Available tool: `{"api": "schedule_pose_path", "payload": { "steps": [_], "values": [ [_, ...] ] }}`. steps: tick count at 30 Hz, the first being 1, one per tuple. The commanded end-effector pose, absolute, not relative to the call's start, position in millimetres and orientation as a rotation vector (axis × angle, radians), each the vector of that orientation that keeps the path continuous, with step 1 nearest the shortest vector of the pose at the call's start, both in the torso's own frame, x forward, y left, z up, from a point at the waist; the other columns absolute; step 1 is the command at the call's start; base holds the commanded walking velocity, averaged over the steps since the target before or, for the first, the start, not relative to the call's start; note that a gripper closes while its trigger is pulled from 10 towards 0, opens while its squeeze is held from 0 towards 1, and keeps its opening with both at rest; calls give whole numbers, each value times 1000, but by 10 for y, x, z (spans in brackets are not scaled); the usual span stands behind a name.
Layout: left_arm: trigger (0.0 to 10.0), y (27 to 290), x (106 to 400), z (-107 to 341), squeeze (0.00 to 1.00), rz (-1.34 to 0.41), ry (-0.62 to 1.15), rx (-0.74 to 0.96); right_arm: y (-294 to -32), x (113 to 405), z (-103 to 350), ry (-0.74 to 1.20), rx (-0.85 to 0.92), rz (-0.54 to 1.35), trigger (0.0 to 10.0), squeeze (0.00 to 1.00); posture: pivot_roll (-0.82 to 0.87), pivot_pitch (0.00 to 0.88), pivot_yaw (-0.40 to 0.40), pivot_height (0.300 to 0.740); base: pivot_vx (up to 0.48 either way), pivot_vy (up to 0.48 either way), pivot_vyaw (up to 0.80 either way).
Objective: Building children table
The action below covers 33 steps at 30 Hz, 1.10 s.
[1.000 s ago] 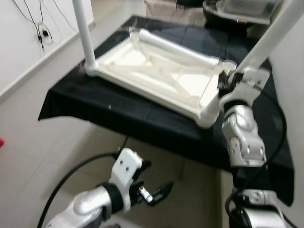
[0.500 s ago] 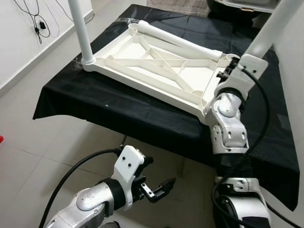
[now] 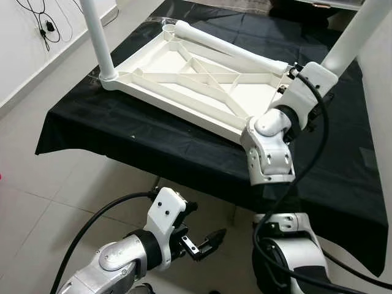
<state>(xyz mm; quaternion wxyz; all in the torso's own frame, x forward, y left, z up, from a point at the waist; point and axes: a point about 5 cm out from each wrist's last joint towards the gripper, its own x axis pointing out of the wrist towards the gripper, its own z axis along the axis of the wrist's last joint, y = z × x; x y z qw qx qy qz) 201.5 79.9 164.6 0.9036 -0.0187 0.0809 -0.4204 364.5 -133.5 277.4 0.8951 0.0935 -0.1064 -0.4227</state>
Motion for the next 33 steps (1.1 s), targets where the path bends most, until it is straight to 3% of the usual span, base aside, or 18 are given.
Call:
{"api": "schedule_pose_path", "payload": {
  "steps": [1,13,24,25,30,31,32,33],
  "values": [
    [10000,775,1995,1598,0,-869,185,-49,-1340,3691,2352,-44,157,-843,10000,0,193,217,-67,740,0,0,0],
    [10000,769,1999,1589,0,-869,183,-53,-1372,3710,2358,-105,150,-688,10000,0,184,209,-68,740,0,0,0],
    [10000,766,2002,1577,0,-868,182,-55,-1483,3783,2328,-105,114,-673,10000,27,177,194,-70,740,0,0,0],
    [10000,767,2000,1576,0,-867,182,-55,-1491,3787,2331,-110,110,-664,10000,1000,176,194,-70,740,0,0,0],
    [10000,766,1998,1572,0,-867,182,-56,-1483,3799,2337,-121,105,-636,10000,1000,176,194,-71,740,0,0,0],
    [10000,765,1999,1572,0,-868,182,-57,-1468,3804,2344,-126,103,-620,10000,945,174,195,-70,740,0,0,0],
    [10000,764,1999,1572,0,-868,181,-57,-1451,3808,2343,-126,113,-605,745,0,174,195,-70,740,0,0,0],
    [10000,764,1999,1572,0,-868,181,-57,-1451,3808,2343,-126,113,-605,745,0,174,195,-70,740,0,0,0]
  ]
}}
